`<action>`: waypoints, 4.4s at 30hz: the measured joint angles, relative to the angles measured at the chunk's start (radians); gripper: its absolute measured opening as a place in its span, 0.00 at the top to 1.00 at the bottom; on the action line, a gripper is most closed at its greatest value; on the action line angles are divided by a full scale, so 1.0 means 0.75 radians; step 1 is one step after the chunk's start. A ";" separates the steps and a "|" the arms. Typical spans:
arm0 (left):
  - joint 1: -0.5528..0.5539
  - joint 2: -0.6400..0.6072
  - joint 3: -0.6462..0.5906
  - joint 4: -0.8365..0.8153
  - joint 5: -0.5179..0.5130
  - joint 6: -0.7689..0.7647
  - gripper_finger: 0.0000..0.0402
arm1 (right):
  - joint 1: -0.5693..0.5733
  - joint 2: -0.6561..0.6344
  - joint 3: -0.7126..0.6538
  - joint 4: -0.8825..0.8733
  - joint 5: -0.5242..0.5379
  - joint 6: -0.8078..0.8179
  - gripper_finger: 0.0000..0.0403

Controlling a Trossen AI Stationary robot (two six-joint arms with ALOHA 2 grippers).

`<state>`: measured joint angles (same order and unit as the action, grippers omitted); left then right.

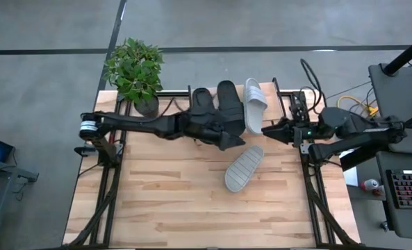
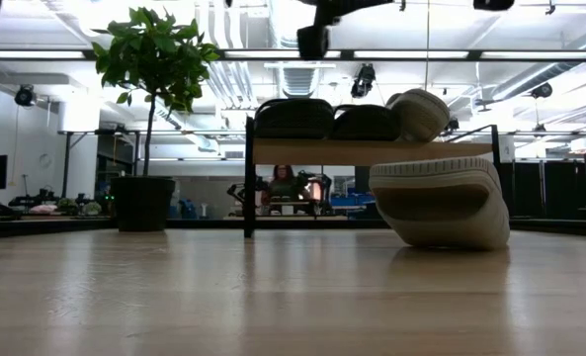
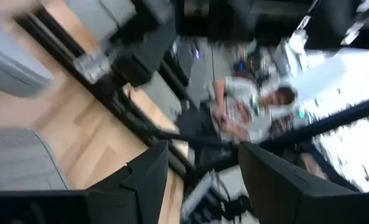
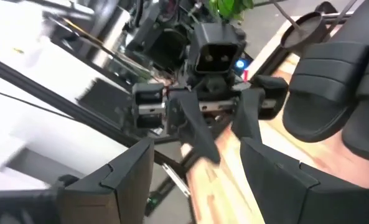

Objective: Pick and place slides into the shelf
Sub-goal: Put the gray slide on the shelf

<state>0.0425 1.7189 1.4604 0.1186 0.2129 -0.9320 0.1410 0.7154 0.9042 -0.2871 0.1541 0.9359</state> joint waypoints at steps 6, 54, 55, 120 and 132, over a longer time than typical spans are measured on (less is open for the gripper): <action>-0.054 -0.175 -0.311 0.246 -0.241 -0.051 0.55 | -0.001 -0.092 -0.170 0.122 0.001 0.077 0.43; -0.409 0.185 -0.834 0.896 -0.571 -0.629 0.55 | -0.002 -0.185 -0.206 0.150 -0.010 0.136 0.43; -0.410 0.209 -0.833 0.947 -0.568 -0.641 0.55 | -0.002 -0.186 -0.205 0.150 -0.015 0.134 0.43; -0.271 0.520 -0.410 0.752 -0.187 -0.532 0.70 | -0.002 -0.183 -0.190 0.227 -0.104 0.138 0.43; -0.265 0.442 -0.407 0.748 -0.151 -0.382 0.94 | -0.003 -0.202 -0.190 0.229 -0.098 0.138 0.43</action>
<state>-0.1566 2.0505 1.1554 0.6795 0.0997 -1.2184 0.1390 0.5640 0.7620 -0.1157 0.0804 1.0396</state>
